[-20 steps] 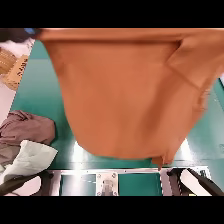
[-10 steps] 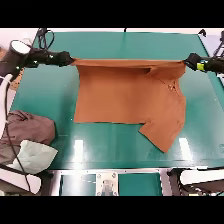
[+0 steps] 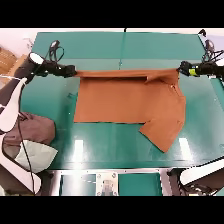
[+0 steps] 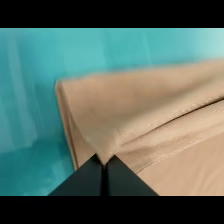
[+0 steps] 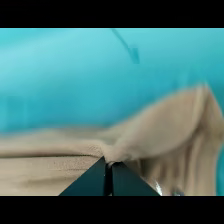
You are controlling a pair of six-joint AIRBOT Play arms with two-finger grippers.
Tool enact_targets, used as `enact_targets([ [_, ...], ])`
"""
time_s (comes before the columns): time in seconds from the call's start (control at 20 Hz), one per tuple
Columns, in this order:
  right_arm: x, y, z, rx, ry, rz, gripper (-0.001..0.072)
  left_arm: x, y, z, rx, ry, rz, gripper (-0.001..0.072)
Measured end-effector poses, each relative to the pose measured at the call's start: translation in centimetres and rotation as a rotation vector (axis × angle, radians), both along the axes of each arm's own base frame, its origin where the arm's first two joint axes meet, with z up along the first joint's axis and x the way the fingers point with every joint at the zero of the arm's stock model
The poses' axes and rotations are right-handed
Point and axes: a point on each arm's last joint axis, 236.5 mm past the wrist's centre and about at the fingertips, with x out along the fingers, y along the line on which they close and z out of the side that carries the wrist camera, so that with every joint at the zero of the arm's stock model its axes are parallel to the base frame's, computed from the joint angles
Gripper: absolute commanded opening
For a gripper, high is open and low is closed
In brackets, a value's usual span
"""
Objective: Fold the shirts.
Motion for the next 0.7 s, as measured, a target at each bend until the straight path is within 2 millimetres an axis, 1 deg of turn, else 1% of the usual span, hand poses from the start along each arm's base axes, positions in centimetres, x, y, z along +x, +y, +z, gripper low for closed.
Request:
enact_targets([
  [0.15,-2.5,-0.5,-3.3,-0.038,0.119,0.016,0.0017,-1.1,-0.5,-2.3,0.0,0.075,-0.018,0.0021],
  [0.25,-3.8,-0.6,-5.1,-0.049,0.175,0.02,0.0017,-1.8,-1.3,-3.3,0.001,0.113,-0.036,0.002],
  [0.4,-4.9,-0.6,-6.5,-0.055,0.219,0.025,0.0018,-3.0,-2.2,-4.7,0.027,0.163,-0.065,0.0021],
  [0.45,-5.1,-0.6,-6.7,-0.055,0.226,0.026,0.0036,-3.2,-2.3,-4.9,0.031,0.179,-0.061,0.0023],
  [0.5,-5.3,-0.6,-6.8,-0.053,0.235,0.027,0.0178,-3.5,-2.3,-5.2,0.037,0.199,-0.057,0.0084],
  [0.55,-5.5,-0.6,-6.9,-0.059,0.245,0.034,0.0264,-3.7,-2.2,-5.3,0.041,0.214,-0.051,0.0444],
  [0.6,-5.7,-0.7,-6.7,-0.06,0.252,0.039,0.0272,-3.9,-2.1,-5.3,0.044,0.228,-0.047,0.0645],
  [0.7,-6.0,-0.6,-5.4,-0.053,0.268,0.051,0.0272,-4.3,-2.5,-4.2,0.028,0.26,-0.053,0.0647],
])
